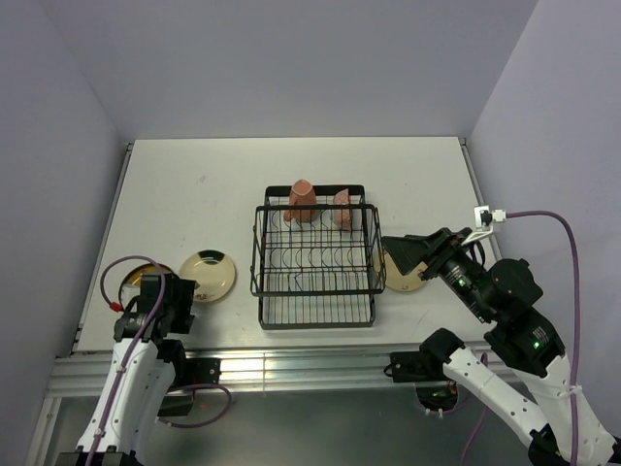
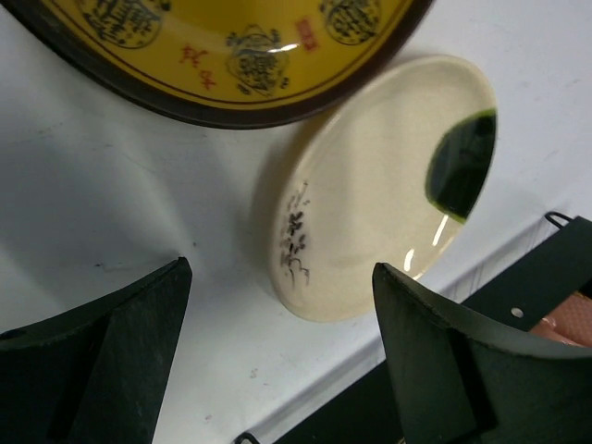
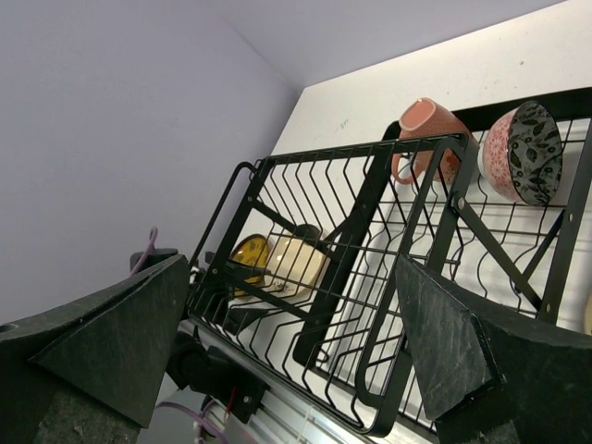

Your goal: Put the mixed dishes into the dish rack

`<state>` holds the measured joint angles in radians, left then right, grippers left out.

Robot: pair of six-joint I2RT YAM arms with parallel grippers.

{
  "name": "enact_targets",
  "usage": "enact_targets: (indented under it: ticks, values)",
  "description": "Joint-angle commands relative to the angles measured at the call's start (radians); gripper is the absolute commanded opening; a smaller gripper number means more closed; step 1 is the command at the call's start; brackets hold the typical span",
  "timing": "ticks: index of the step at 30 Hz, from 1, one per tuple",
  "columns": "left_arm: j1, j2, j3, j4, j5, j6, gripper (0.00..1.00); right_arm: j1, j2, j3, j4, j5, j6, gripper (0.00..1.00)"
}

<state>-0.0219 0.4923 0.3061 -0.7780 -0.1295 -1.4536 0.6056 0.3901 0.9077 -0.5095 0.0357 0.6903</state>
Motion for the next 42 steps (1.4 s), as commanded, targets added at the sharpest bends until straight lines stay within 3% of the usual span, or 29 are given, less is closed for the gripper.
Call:
enact_targets:
  ticks: [1, 8, 12, 24, 27, 32, 33, 34, 42]
  values:
    - [0.005, -0.011, -0.044, 0.049, -0.032, -0.04, 0.85, -0.006, -0.007, -0.006, 0.054, 0.003, 0.006, 1.0]
    - [0.005, -0.041, -0.133, 0.186, -0.002, -0.045, 0.83, -0.006, 0.009, 0.007, 0.057, -0.002, 0.003, 1.0]
    - [0.004, -0.055, -0.157, 0.181, -0.025, -0.05, 0.81, -0.006, 0.012, 0.007, 0.058, -0.002, 0.005, 1.0]
    - [0.004, -0.031, -0.162, 0.189, -0.027, -0.053, 0.59, -0.006, 0.03, 0.028, 0.071, -0.008, 0.005, 1.0]
    - [0.004, -0.02, -0.16, 0.195, -0.03, -0.047, 0.5, -0.006, 0.033, 0.026, 0.072, -0.013, 0.008, 1.0]
    - [0.005, -0.047, -0.162, 0.169, -0.027, -0.077, 0.15, -0.006, 0.032, 0.026, 0.062, -0.007, 0.005, 1.0]
    - [0.004, -0.054, -0.165, 0.164, -0.025, -0.08, 0.12, -0.006, 0.033, 0.028, 0.06, -0.008, 0.006, 1.0]
    - [0.004, -0.067, -0.163, 0.161, -0.024, -0.082, 0.01, -0.006, 0.033, 0.03, 0.058, -0.008, 0.008, 1.0]
    - [0.004, -0.093, -0.102, 0.149, 0.04, -0.031, 0.0, -0.006, 0.065, 0.066, 0.046, -0.019, 0.005, 1.0]
